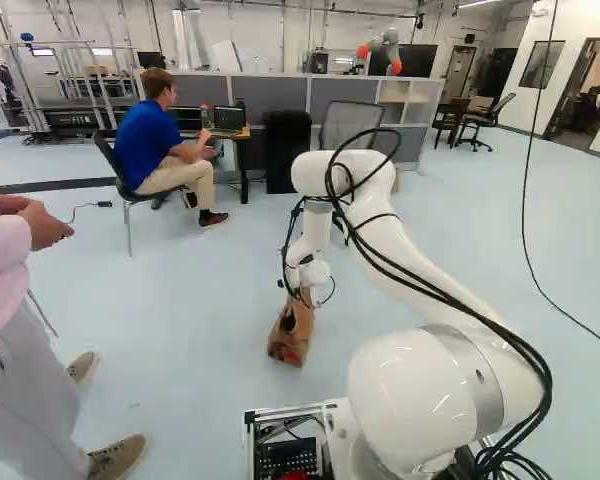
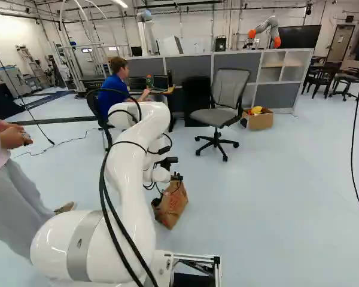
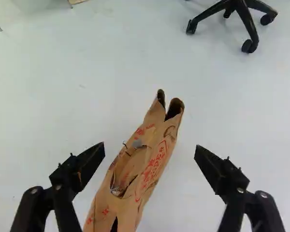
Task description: Pick up the grocery bag from the ground
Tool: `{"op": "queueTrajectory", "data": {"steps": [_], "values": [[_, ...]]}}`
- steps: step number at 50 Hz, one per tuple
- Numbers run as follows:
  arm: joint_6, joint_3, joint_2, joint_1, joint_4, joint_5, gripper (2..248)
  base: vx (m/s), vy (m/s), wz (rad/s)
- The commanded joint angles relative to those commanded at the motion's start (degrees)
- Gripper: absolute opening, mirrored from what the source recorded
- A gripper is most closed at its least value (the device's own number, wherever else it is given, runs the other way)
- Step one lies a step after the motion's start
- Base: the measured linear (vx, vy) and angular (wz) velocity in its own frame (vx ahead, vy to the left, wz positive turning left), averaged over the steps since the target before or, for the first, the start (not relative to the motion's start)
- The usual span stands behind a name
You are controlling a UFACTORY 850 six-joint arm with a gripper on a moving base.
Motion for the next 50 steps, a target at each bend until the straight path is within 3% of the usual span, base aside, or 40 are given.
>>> {"op": "queueTrajectory", "data": {"steps": [27,38,39,43,44,49,50], "values": [[0.00,-9.14,-10.49,0.00,0.00,-0.95,247,0.000,0.000,0.000],[0.00,-10.22,-11.65,0.00,0.00,-0.95,247,0.000,0.000,0.000],[0.00,-10.24,-11.68,0.00,0.00,-0.95,218,0.000,0.000,0.000],[0.00,-10.29,-11.73,0.00,0.00,-0.95,218,0.000,0.000,0.000],[0.00,-10.30,-11.73,0.00,0.00,-0.95,178,0.000,0.000,0.000],[0.00,-10.30,-11.74,0.00,0.00,-0.95,178,0.000,0.000,0.000],[0.00,-10.30,-11.74,0.00,0.00,-0.95,140,0.000,0.000,0.000]]}}
